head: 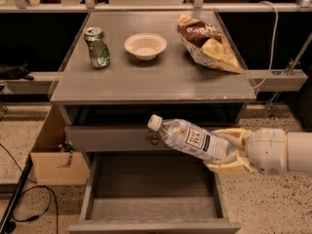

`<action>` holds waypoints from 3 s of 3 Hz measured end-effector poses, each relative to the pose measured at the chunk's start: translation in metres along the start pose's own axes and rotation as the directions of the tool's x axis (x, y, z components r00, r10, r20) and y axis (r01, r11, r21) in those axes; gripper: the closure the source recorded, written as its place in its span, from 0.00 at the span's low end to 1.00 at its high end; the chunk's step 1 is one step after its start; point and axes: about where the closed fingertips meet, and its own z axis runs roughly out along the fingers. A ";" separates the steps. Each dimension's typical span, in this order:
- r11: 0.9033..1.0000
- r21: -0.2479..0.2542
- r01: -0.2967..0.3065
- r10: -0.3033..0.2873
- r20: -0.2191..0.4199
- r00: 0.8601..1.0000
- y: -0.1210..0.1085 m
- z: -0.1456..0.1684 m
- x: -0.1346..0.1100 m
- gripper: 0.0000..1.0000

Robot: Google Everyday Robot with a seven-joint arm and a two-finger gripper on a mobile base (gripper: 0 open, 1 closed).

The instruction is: Pick blue plastic bottle from middle drawer and place on counter

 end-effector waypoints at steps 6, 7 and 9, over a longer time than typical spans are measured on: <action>0.987 0.140 -0.083 0.068 0.108 0.992 -0.156 0.011 -0.080 1.00; 0.997 0.083 -0.006 0.000 0.074 0.997 -0.173 0.050 -0.114 1.00; 1.000 0.002 -0.005 0.005 0.066 0.998 -0.206 0.106 -0.135 1.00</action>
Offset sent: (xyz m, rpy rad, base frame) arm 0.0448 0.0027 0.0410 0.0354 -0.0687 0.0013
